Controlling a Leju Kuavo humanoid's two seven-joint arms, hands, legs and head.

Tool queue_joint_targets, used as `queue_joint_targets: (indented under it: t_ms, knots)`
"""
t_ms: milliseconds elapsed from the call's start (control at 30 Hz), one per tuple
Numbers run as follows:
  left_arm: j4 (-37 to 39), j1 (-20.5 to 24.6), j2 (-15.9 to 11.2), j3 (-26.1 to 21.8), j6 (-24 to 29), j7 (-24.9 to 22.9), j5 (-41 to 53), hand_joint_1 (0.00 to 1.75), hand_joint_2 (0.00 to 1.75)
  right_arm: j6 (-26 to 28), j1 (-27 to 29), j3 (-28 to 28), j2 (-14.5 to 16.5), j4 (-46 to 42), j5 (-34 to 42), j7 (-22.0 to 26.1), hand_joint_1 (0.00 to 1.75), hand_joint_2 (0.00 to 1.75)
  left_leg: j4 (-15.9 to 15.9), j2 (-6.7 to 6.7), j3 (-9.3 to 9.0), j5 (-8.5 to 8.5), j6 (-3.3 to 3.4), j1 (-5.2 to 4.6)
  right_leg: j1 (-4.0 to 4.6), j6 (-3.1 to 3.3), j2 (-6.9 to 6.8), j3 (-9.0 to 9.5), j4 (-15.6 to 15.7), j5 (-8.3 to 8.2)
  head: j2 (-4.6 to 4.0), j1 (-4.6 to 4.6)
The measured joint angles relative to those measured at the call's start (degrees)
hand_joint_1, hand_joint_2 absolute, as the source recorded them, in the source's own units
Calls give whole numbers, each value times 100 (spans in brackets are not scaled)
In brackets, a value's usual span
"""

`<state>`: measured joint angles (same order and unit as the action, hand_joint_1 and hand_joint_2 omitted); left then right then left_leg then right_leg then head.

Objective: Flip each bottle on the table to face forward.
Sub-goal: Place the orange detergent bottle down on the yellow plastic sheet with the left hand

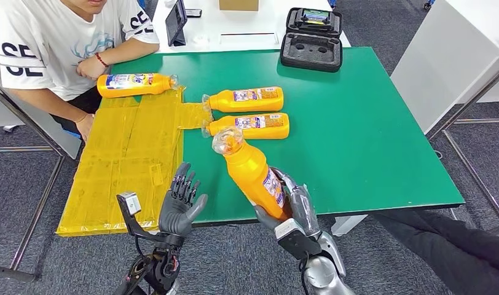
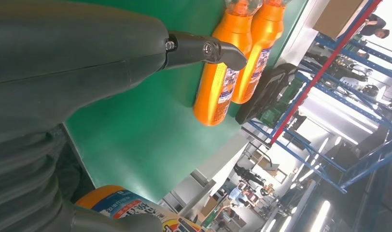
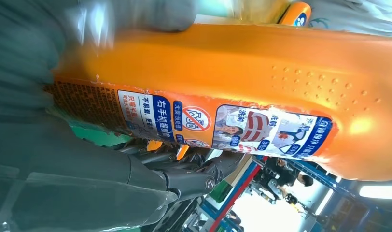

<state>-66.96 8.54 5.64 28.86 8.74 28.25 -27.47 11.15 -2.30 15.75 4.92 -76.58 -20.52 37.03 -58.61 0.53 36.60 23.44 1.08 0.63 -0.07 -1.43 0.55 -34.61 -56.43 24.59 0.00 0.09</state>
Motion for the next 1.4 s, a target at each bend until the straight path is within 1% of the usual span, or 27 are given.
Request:
queue_joint_targets:
  t_ms: [267,533,667,933,1233,1400]
  knots:
    - [-142,-27,-7,45,-118,-13,12,0,175,-31,-2,-11,6,44,0,-8,175,175,0,0,0,0,0,0,0,0,0,0,0,0,0,-1]
    - [-759,-178,-92,263,-295,83,168,0,175,-120,-67,-154,58,238,-131,-41,175,175,0,1,1,0,0,0,1,0,-1,0,0,0,0,-1]
    - [-871,-199,-105,414,-408,37,270,0,175,-143,-73,-166,102,255,-282,-96,175,175,0,1,0,0,0,0,0,0,-1,0,0,0,0,-1]
    - [-784,-145,-105,652,-498,-39,333,0,175,-314,-81,-165,151,263,-328,-144,175,175,0,0,0,0,0,0,0,0,-1,0,0,0,0,-2]
    - [-373,30,-57,850,-415,-532,481,0,175,-338,-123,-79,208,281,-437,-250,175,175,0,0,0,0,0,0,1,0,-1,0,0,0,0,-2]
    - [-129,104,12,855,-404,-656,293,0,175,-394,-124,8,225,318,-414,-285,175,175,0,0,0,0,0,0,0,0,-1,0,0,0,0,-1]
